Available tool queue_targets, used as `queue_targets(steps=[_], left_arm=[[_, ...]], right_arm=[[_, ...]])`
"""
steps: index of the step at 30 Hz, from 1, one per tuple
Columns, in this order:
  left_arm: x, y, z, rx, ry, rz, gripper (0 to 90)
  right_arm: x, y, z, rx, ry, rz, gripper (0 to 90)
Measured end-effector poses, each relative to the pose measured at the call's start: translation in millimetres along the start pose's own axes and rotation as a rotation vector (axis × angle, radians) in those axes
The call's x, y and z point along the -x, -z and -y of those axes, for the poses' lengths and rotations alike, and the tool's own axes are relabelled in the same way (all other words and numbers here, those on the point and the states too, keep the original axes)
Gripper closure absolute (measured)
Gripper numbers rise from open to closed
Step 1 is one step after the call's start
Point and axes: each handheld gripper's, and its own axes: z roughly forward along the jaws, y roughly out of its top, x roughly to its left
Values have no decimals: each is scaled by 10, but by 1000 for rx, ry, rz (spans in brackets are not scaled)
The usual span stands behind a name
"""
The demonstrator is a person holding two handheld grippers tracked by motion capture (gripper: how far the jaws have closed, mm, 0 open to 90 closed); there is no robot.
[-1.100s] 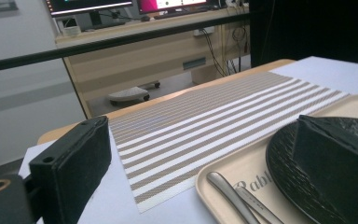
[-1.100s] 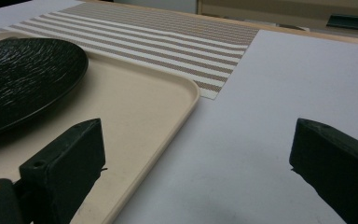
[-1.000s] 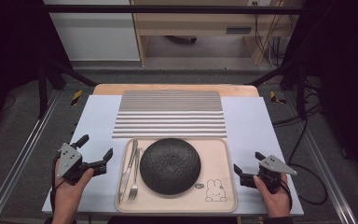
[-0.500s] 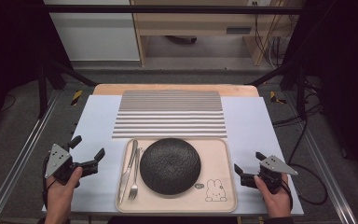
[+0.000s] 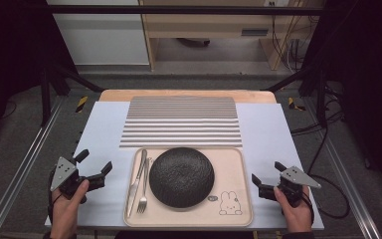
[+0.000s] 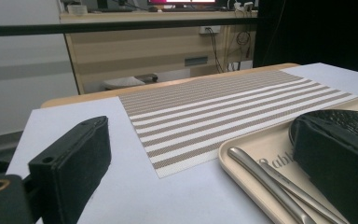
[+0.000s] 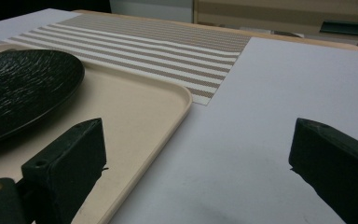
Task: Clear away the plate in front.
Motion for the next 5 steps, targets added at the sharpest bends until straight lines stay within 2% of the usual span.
queue_targets(steps=[2, 5], left_arm=[[7, 6, -6, 19, 10, -2, 42], [21, 16, -25, 44, 5, -8, 42]], right_arm=[[13, 9, 1, 8, -8, 0, 43], [29, 15, 4, 20, -14, 3, 45]])
